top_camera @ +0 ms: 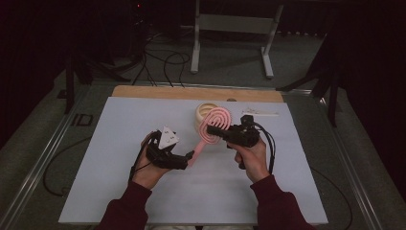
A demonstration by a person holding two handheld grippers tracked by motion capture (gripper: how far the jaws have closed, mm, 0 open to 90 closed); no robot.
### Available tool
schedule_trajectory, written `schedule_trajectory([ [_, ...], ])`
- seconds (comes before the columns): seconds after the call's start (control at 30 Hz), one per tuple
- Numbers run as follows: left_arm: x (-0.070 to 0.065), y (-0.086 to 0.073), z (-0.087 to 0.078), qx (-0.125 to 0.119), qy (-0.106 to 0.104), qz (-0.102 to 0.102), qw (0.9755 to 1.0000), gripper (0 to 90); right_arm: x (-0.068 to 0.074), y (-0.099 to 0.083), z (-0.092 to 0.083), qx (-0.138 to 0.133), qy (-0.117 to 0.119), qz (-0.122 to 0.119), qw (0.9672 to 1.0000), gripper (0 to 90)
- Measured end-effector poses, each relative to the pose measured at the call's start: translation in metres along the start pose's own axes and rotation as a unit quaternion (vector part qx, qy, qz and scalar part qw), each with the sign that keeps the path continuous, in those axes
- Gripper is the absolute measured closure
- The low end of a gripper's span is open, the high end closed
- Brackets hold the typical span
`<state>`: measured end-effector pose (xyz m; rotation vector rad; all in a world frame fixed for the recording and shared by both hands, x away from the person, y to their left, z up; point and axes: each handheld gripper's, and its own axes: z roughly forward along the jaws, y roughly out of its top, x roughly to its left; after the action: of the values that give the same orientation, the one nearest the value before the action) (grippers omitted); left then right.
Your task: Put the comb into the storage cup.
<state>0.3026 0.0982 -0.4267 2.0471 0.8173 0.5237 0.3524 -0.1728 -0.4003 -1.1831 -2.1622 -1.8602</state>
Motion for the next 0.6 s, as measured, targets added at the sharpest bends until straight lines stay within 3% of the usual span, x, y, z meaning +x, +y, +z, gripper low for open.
schedule_trajectory([
  [0.6,0.016,-0.023,-0.014,-0.003,0.02,-0.029,0.9994,0.0,-0.003,0.001,-0.001,-0.006,-0.006,0.005,1.0,63.8],
])
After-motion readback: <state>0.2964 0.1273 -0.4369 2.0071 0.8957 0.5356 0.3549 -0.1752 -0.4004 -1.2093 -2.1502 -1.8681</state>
